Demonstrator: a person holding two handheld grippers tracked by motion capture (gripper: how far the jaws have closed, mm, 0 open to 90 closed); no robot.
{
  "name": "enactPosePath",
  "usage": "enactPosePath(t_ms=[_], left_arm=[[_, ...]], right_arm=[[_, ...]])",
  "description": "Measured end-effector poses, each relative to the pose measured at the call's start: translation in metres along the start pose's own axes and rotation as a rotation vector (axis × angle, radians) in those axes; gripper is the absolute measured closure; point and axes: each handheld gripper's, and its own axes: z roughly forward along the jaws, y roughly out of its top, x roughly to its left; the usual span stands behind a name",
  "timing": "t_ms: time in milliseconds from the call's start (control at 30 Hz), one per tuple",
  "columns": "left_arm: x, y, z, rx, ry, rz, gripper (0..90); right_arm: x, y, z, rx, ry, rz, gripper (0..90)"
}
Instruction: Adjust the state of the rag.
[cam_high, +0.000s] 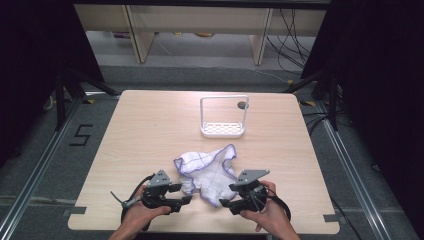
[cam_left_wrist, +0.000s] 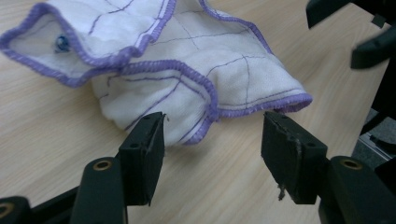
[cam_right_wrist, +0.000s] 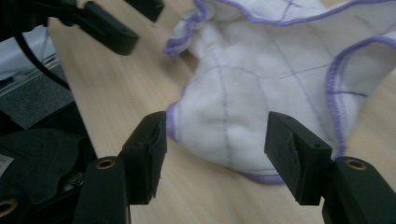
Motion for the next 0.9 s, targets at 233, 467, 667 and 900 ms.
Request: enactPosePath(t_ms=[233, 467, 667, 900], left_arm=[[-0.001, 0.006, 0.025, 0.043, 0.086, 0.076, 48.8], [0.012, 0.011, 0.017, 0.008, 0.092, 0.117, 87.5], [0.016, 0.014, 0.002, -0.036, 0.072, 0.091, 87.3], [-0.002, 0.014, 0.014, 0.025, 0.037, 0.148, 69.6]], right_arm=[[0.004, -0.005, 0.01, 0.024, -0.002, -0.022, 41.8], [0.008, -0.006, 0.013, 0.039, -0.002, -0.027, 41.1], [0.017, -0.002, 0.027, 0.059, -0.016, -0.052, 38.7], [0.02, -0.001, 0.032, 0.082, -0.029, -0.052, 38.4]])
